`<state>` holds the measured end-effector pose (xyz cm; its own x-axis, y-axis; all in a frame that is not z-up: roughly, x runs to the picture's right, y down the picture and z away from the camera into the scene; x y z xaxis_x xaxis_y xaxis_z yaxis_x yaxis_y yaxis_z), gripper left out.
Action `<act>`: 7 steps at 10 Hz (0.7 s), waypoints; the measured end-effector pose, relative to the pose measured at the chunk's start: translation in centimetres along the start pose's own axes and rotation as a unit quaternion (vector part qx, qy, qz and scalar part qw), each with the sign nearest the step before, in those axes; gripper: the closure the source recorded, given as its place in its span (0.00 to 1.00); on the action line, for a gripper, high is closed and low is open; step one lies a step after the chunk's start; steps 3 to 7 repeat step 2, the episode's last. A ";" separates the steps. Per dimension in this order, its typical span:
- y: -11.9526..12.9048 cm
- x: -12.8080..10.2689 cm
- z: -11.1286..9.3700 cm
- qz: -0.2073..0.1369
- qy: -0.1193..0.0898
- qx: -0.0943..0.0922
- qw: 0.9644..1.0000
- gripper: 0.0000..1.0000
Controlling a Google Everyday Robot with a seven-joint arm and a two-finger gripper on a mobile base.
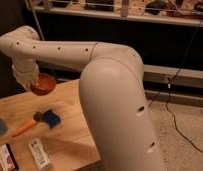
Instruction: Pick up the ceramic bowl
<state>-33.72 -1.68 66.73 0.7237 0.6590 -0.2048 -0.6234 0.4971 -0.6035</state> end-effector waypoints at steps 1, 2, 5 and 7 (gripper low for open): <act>0.1 0.1 -0.1 0.002 0.002 -0.003 1.000 1.00; 0.1 0.2 -0.1 0.003 0.003 -0.006 1.000 1.00; 0.1 0.2 -0.1 0.003 0.003 -0.006 1.000 1.00; 0.1 0.2 -0.1 0.003 0.003 -0.006 1.000 1.00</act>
